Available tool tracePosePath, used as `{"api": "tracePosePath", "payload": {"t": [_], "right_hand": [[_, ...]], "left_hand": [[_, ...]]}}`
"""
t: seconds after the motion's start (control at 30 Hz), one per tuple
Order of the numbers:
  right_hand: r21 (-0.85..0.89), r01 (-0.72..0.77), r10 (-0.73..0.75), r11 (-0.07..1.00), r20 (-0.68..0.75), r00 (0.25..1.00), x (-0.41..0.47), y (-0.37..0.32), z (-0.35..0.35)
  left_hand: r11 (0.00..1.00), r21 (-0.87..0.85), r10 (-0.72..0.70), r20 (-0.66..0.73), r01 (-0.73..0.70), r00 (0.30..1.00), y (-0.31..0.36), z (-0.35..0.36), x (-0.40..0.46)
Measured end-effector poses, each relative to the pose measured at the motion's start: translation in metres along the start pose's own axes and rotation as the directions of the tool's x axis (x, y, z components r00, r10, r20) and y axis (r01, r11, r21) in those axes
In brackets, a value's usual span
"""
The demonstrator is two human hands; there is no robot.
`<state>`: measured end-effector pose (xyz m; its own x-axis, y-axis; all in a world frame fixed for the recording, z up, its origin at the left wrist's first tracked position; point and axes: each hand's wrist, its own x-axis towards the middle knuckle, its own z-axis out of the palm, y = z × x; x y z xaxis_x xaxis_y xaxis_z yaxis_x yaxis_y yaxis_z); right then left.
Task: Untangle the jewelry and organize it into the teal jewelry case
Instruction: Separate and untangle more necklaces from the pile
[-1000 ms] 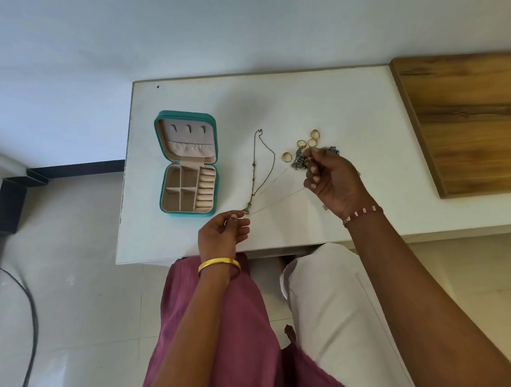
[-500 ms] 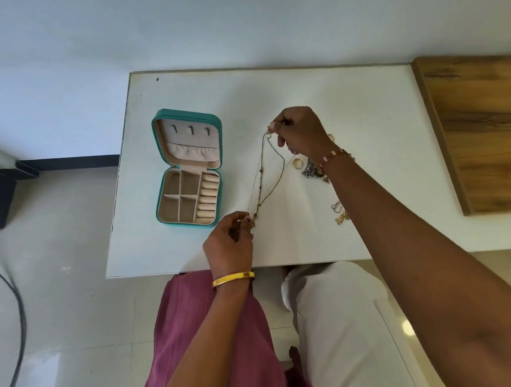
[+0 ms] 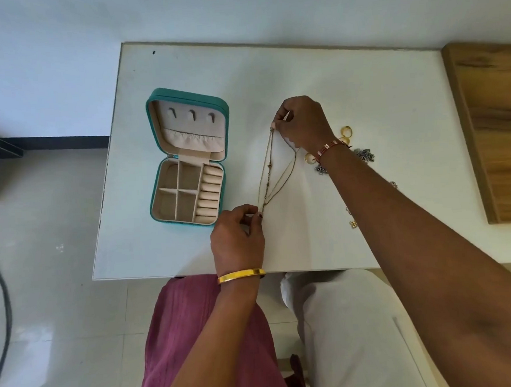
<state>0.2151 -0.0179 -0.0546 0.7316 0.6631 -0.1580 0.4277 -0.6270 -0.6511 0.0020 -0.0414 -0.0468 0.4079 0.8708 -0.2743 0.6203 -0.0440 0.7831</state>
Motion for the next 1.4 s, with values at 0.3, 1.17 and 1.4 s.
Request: {"api": "tracePosePath", "payload": {"t": [0.3, 1.17, 1.4], "right_hand": [[-0.105, 0.043, -0.051, 0.994, -0.074, 0.996, -0.009, -0.004, -0.003], [0.057, -0.265, 0.271, 0.963, -0.239, 0.932, -0.199, 0.080, -0.034], [-0.140, -0.186, 0.150, 0.973, -0.234, 0.961, -0.198, 0.075, -0.027]], "left_hand": [[0.999, 0.054, -0.005, 0.030, 0.003, 1.000, -0.002, -0.003, 0.000], [0.978, -0.196, -0.005, 0.348, 0.078, 0.938, 0.043, 0.042, -0.060], [0.981, -0.164, -0.042, 0.342, 0.104, 0.939, 0.041, 0.045, -0.061]]}}
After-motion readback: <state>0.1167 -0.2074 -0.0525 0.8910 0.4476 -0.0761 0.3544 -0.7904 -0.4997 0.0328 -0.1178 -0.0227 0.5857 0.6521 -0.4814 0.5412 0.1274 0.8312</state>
